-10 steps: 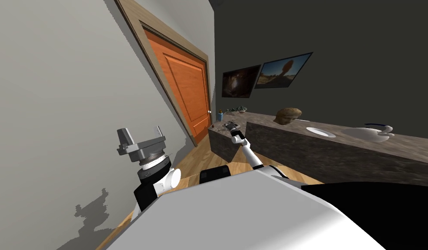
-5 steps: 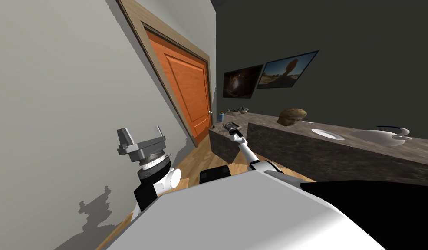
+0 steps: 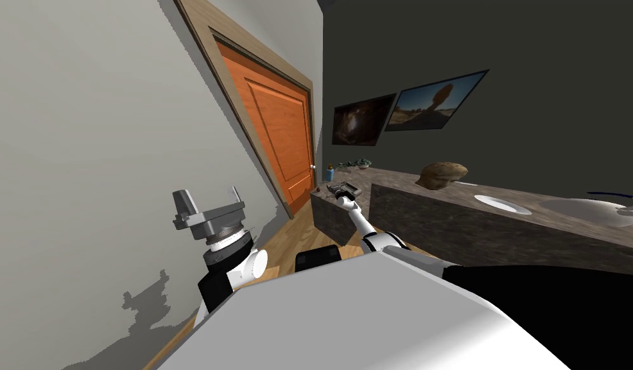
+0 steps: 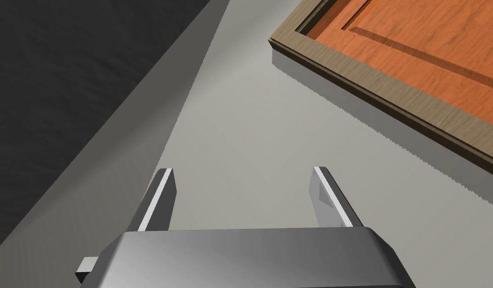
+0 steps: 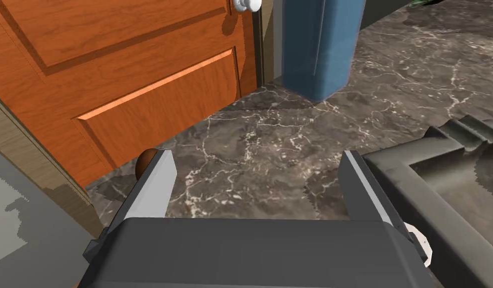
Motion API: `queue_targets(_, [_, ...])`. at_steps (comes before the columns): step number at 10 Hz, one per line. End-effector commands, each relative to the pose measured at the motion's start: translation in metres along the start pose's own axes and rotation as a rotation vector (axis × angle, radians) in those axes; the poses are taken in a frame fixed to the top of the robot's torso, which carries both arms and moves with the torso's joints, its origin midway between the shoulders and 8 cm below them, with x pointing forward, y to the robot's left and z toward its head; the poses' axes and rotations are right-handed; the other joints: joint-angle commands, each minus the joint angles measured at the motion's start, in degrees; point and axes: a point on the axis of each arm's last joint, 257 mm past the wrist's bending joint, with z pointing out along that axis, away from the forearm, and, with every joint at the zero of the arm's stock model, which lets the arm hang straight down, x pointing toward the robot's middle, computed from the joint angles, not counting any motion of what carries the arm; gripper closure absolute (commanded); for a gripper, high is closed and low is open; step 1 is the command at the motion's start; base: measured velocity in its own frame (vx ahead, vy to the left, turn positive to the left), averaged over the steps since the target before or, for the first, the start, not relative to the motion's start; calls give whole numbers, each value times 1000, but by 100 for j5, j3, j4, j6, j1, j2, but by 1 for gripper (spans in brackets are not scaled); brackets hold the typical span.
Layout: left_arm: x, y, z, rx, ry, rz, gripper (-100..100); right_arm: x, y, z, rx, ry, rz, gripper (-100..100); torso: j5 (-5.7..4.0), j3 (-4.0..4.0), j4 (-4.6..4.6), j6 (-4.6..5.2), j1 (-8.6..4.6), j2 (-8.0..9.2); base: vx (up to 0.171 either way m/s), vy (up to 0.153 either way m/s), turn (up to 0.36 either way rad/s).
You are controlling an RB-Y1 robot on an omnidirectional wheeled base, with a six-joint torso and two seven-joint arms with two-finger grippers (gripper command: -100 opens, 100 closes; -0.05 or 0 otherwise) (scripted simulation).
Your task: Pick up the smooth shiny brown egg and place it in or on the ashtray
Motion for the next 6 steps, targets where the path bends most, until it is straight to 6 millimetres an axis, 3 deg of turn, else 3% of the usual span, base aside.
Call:
queue_targets(1, [0, 0, 0, 0, 0, 0, 0, -18, -17, 4, 25, -50, 100, -100, 0, 0, 0, 0, 0, 0, 91, 10, 42])
queue_targets(3, [0, 0, 0, 0, 0, 0, 0, -37, -43, 7, 55, -106, 213, -100, 0, -4, -2, 1, 1, -6, 102, 1, 28])
queue_targets(6, [0, 0, 0, 0, 0, 0, 0, -47, -58, 7, 70, -134, 265, -100, -1, 2, 0, 2, -2, 5, 59, 0, 6])
